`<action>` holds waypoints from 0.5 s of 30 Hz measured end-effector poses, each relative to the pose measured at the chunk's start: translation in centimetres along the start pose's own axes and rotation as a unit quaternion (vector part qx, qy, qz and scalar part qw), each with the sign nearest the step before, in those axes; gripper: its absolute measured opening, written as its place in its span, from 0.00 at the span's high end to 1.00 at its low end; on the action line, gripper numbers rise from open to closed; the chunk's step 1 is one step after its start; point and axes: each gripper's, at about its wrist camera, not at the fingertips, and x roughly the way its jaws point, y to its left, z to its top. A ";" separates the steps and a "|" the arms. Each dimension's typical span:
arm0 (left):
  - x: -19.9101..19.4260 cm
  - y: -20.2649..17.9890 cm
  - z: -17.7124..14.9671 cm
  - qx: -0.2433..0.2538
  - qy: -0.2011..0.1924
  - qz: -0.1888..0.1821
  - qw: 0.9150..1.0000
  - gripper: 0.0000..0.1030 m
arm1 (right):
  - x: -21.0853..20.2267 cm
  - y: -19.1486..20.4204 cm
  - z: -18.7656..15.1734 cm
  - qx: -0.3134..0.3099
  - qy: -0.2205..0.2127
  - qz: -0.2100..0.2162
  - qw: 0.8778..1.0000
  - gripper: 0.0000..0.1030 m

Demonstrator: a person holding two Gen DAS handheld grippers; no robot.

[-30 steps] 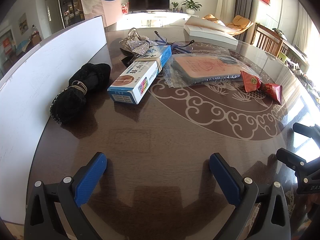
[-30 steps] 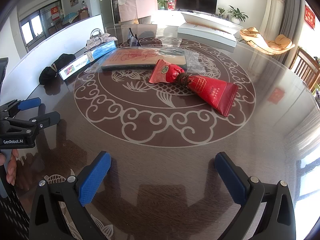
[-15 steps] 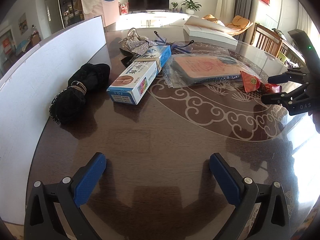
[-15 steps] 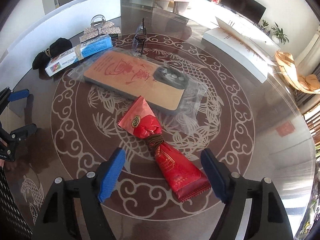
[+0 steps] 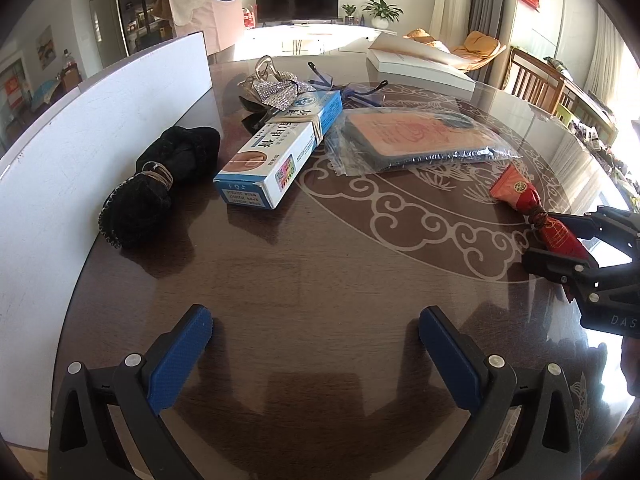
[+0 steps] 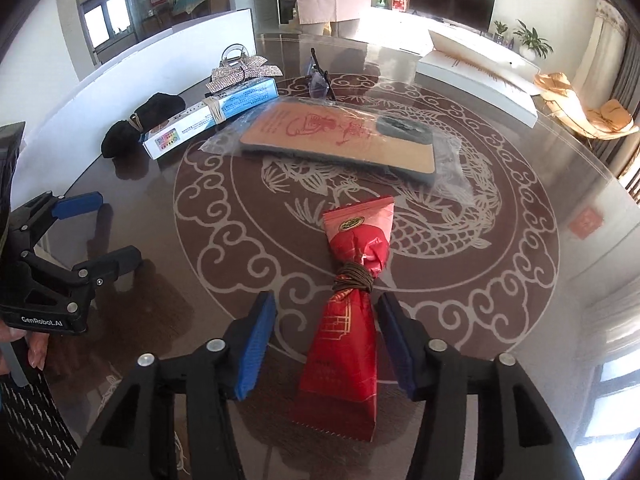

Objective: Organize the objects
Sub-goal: 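Grasp the red candy-shaped package with the right gripper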

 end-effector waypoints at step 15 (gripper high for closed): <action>-2.7 3.0 8.0 0.008 -0.101 0.091 0.991 0.00 | 0.4 -0.5 -0.1 0.023 -0.025 -0.008 0.999 0.18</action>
